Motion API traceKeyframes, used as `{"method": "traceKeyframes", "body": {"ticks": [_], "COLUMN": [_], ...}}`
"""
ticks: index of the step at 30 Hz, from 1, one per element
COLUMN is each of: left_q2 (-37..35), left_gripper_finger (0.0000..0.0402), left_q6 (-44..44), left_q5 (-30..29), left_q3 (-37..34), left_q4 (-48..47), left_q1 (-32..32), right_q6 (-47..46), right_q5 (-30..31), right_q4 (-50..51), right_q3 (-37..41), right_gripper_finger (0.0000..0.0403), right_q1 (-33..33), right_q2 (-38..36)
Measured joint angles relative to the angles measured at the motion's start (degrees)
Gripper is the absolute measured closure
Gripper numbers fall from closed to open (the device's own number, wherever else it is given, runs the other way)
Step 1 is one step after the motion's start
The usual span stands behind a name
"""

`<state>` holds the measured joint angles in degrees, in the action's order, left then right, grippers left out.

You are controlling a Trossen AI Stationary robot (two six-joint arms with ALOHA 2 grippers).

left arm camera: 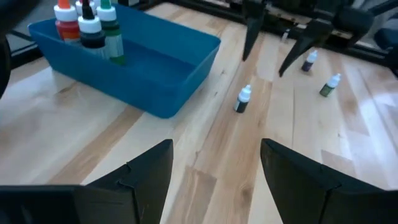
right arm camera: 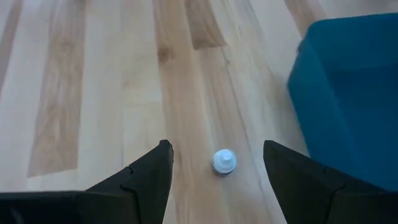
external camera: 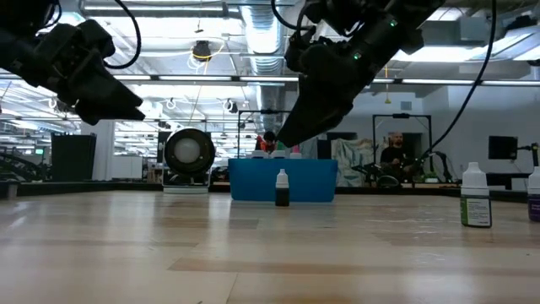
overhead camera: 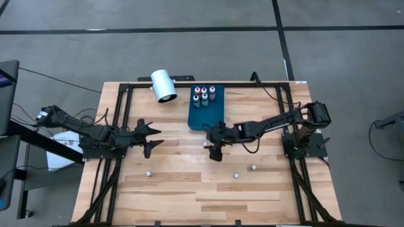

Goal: Pick & Place food coloring
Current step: Put the small black food coloring bottle into the blue bin

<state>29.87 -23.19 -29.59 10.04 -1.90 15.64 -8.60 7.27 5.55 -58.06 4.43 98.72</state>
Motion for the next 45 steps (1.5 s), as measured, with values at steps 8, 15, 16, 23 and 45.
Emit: {"method": "traceKeyframes", "body": {"ticks": [8, 15, 16, 23, 45], "left_q2": [0.1, 0.1, 0.1, 0.1, 0.1], "left_gripper_finger": [0.0168, 0.0168, 0.0168, 0.0168, 0.0168], "left_q6": [3.2, 3.5, 3.5, 2.5, 2.2], "left_q5": [2.0, 2.0, 2.0, 2.9, 3.4], "left_q3": [0.0, 0.0, 0.0, 0.0, 0.0], "left_q4": [-0.3, -0.3, -0.4, -0.5, -1.2], "left_q1": [-3.7, -4.6, -4.6, -4.6, -4.6], "right_q6": [-1.6, -4.0, -4.1, -4.9, -5.0], "right_q5": [0.2, 0.3, 0.3, 0.2, 0.6], "right_q4": [0.0, -1.2, -0.8, -1.9, 1.2], "right_q3": [0.0, 0.1, 0.3, -2.3, -3.1], "right_gripper_finger": [0.0163, 0.0163, 0.0163, 0.0163, 0.0223], "right_q1": [-0.3, -0.4, -0.3, -0.4, -0.8], "right_q2": [0.0, 2.4, 3.0, 9.2, 9.4]}}
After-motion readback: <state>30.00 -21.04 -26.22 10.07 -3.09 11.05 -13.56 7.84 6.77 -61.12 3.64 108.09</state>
